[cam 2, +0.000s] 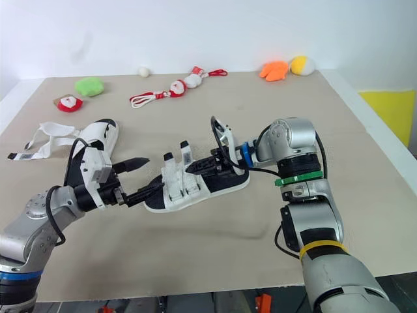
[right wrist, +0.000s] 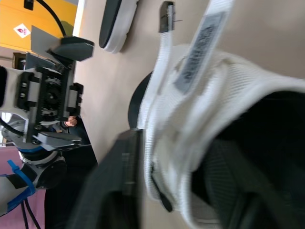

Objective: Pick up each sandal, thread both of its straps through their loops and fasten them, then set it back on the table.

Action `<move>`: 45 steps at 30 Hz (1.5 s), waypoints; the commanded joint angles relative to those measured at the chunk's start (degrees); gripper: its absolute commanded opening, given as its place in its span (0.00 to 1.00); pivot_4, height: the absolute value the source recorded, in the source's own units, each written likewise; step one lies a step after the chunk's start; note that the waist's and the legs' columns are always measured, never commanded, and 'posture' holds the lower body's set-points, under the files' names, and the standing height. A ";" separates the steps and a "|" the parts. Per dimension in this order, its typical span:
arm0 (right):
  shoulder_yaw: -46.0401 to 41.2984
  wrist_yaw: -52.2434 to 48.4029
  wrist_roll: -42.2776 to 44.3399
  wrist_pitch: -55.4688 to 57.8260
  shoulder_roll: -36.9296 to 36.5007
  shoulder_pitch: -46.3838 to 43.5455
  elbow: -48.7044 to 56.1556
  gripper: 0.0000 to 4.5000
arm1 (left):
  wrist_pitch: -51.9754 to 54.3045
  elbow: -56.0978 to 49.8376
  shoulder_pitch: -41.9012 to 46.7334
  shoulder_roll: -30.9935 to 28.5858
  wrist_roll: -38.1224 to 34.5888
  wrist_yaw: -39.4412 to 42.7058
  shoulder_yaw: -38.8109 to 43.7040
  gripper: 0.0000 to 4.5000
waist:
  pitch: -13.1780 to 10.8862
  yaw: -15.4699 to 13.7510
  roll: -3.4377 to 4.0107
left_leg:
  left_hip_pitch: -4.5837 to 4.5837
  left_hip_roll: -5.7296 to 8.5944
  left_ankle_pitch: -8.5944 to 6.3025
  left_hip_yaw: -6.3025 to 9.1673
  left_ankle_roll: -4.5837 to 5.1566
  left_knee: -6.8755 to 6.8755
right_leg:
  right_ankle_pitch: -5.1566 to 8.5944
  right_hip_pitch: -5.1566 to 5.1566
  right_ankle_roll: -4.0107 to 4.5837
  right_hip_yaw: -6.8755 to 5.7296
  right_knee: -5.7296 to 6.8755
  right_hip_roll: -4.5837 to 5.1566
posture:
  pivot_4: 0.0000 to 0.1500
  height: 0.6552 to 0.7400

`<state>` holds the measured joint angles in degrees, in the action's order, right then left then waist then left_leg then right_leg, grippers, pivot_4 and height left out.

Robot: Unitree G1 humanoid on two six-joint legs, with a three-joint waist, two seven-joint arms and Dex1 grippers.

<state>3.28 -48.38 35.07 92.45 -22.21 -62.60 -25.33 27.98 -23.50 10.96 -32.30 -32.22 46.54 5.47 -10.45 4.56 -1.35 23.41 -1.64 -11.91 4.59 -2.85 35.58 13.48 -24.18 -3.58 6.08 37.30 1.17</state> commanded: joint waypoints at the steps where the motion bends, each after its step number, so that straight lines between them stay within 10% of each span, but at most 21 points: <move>1: -6.29 2.14 1.88 -0.26 1.04 0.45 3.40 0.20 | -0.67 0.06 2.88 0.16 -0.76 0.03 -0.02 1.00 | 0.00 -0.04 0.00 | 0.00 0.00 0.00 0.00 0.00 0.01 | 0.00 0.01 0.00 0.00 0.00 0.00 | 1.00 1.00; 4: -13.79 6.99 0.94 -2.98 2.47 0.47 3.08 0.01 | -1.02 1.47 5.37 0.87 -0.51 0.09 -1.01 1.00 | 0.00 -0.07 0.00 | 0.01 0.00 0.00 0.00 0.00 0.04 | 0.00 0.01 0.00 0.00 0.00 0.00 | 1.00 1.00; 13: -40.96 35.63 -3.69 -32.66 -2.25 -4.70 -6.17 0.01 | -2.65 6.07 10.58 3.60 0.89 1.06 -4.16 1.00 | -0.01 -0.53 -0.01 | 0.11 0.07 0.01 0.00 -0.02 0.06 | -0.18 0.01 0.21 0.01 -0.04 0.06 | 1.00 1.00; 29: -48.15 56.83 -6.72 -64.66 -8.93 -0.85 -26.76 0.01 | -5.52 7.73 9.92 4.35 3.68 -0.56 -4.24 1.00 | -0.12 0.48 0.17 | -0.04 0.10 -0.01 -0.44 0.04 -0.10 | -0.23 -0.02 0.29 0.42 -0.12 0.10 | 1.00 1.00; 30: -48.23 57.63 -6.68 -65.99 -9.21 -0.64 -26.94 0.21 | -5.74 7.78 9.72 4.16 4.01 -0.80 -4.20 1.00 | -0.12 0.47 0.17 | -0.04 0.11 0.00 -0.44 0.04 -0.06 | -0.26 0.00 0.29 0.43 -0.12 0.10 | 1.00 1.00; 39: -47.00 53.82 -3.53 -68.37 -9.28 3.46 -13.96 0.98 | -8.94 8.30 7.64 2.79 9.68 -3.95 -3.42 1.00 | -0.12 0.38 0.20 | -0.03 0.13 0.01 -0.44 0.04 -0.04 | -0.27 0.03 0.26 0.44 -0.12 0.11 | 1.00 1.00; 45: -39.05 40.62 1.27 -59.53 -8.23 6.36 -1.35 0.99 | -12.13 6.78 4.41 1.10 14.82 -10.69 2.25 1.00 | -0.12 0.65 0.21 | -0.10 0.08 0.02 -0.45 0.04 -0.02 | -0.30 0.03 0.26 0.45 -0.08 0.08 | 1.00 1.00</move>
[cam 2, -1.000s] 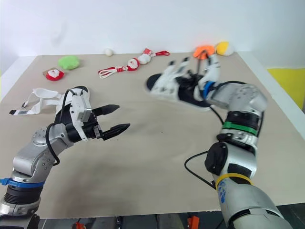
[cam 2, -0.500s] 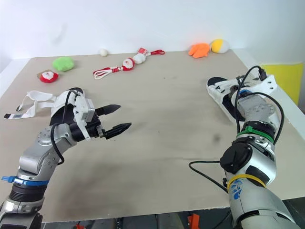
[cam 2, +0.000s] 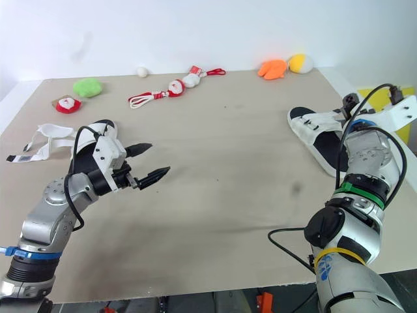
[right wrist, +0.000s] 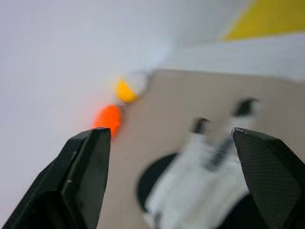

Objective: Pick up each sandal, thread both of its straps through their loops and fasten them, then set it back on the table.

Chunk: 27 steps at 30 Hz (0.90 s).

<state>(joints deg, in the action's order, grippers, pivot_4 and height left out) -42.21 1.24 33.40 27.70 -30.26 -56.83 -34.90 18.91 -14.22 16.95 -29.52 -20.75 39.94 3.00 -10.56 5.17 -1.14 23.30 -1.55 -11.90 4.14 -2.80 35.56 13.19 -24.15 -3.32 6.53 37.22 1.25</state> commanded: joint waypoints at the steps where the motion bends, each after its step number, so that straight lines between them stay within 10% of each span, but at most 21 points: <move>1: 9.82 -13.46 3.04 6.55 -0.18 1.54 11.03 0.99 | -3.81 -2.51 -2.03 -2.24 5.23 -6.00 5.69 1.00 | 0.00 0.19 0.00 | -0.02 -0.01 0.01 0.00 0.02 0.00 | -0.01 0.00 0.00 0.00 0.01 -0.02 | 1.00 1.00; 12: 43.50 -53.42 -3.42 3.04 -7.91 11.75 37.74 0.99 | -7.81 2.34 -4.85 -8.40 24.73 -19.67 7.70 1.00 | -0.01 0.14 0.00 | -0.01 -0.05 0.07 0.03 0.12 0.10 | 0.14 0.00 -0.35 -0.03 0.07 -0.05 | 1.00 1.00; 27: 47.30 -63.40 -2.45 5.23 -5.91 7.77 40.57 0.99 | -12.40 17.17 -0.83 -13.44 41.58 -27.21 1.34 1.00 | -0.01 -0.88 -0.13 | 0.01 -0.09 0.09 0.05 0.09 0.22 | -0.11 0.00 -0.18 -0.15 0.07 -0.03 | 1.00 1.00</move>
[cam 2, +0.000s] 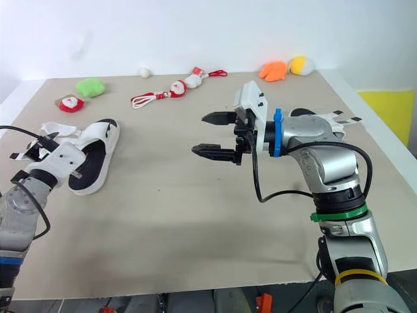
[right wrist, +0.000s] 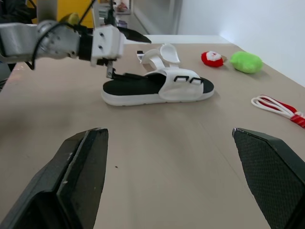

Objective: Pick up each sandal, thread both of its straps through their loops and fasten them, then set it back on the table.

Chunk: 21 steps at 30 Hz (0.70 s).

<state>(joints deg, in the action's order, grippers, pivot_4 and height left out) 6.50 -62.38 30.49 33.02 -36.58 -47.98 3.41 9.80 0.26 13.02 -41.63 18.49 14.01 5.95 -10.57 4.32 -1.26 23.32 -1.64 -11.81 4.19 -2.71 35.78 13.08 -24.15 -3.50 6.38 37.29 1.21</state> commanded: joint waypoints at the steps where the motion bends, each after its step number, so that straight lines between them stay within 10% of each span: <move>1: -1.43 0.37 0.39 -0.06 0.58 -1.03 2.42 0.99 | -4.22 4.28 4.23 -1.39 3.16 -1.45 -2.64 1.00 | 0.00 -0.03 0.00 | 0.00 0.01 0.00 0.00 0.00 0.00 | -0.01 0.00 0.02 0.00 0.00 0.00 | 1.00 1.00; 9: -1.92 1.87 0.02 0.17 1.51 -0.68 3.54 0.99 | -9.30 17.20 12.48 -1.13 7.89 -2.51 -9.15 1.00 | 0.01 -0.08 -0.01 | 0.01 0.01 0.01 0.00 -0.01 0.00 | -0.08 -0.01 0.08 -0.01 0.02 0.02 | 1.00 1.00; 21: -2.64 4.17 0.34 0.73 2.06 0.60 5.54 1.00 | -17.45 29.90 20.94 -1.55 10.88 -4.64 -13.35 0.02 | 0.01 -0.08 -0.01 | -0.01 0.02 0.03 0.02 -0.03 0.09 | -0.06 -0.01 0.00 -0.03 0.17 0.01 | 1.00 1.00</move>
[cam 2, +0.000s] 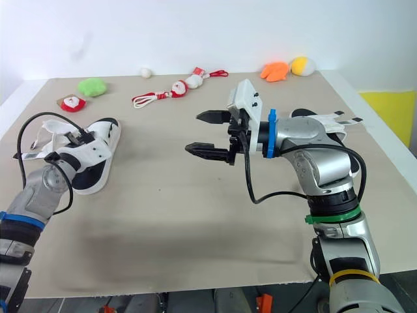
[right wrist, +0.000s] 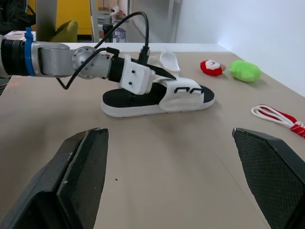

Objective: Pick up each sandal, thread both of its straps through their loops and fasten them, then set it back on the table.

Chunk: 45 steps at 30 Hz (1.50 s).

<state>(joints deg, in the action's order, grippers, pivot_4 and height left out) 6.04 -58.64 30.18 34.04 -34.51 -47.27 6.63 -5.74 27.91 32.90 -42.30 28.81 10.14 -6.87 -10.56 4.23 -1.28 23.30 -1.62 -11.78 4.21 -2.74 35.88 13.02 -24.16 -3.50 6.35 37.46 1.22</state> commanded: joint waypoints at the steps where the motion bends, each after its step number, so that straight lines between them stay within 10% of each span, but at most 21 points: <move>1: -2.24 0.56 0.69 -0.28 0.00 0.02 2.41 1.00 | -2.99 3.06 1.50 -0.91 0.44 -0.79 -0.70 0.02 | 0.00 0.00 0.00 | -0.01 0.00 0.00 0.00 0.00 0.03 | 0.00 0.00 -0.01 0.00 0.03 0.00 | 1.00 1.00; 15: -8.48 -4.57 7.84 6.15 -4.44 -1.52 -2.37 1.00 | -47.28 -0.81 6.11 -3.95 -7.79 9.22 -6.02 0.02 | -0.02 -0.84 -0.03 | 0.15 0.07 0.02 0.00 -0.03 0.18 | -0.07 -0.06 0.06 0.00 0.05 0.10 | 1.00 1.00; 25: -9.47 -14.90 9.37 7.35 -15.12 7.18 0.43 1.00 | -79.99 10.36 17.73 -1.13 6.89 8.51 -14.65 0.02 | -0.03 -1.56 0.00 | 0.10 0.08 0.02 -0.07 -0.02 0.26 | -0.03 0.00 -0.05 0.04 0.04 0.09 | 1.00 1.00; 45: -11.51 -10.89 10.13 9.90 -18.58 13.72 7.22 1.00 | -81.66 23.24 26.14 8.86 26.31 -9.02 -18.02 0.02 | -0.04 -1.59 -0.02 | 0.18 0.11 0.03 -0.09 0.00 0.62 | -0.06 0.08 -0.80 0.12 0.03 0.09 | 1.00 1.00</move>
<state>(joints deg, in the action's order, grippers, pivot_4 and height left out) -3.30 -69.70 39.57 43.90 -51.86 -33.33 11.64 -87.45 51.18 58.69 -32.86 55.97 2.92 -25.06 -10.60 2.64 -1.30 23.48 -1.51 -11.74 4.13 -2.74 36.50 12.95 -24.08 -4.30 6.46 37.50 1.31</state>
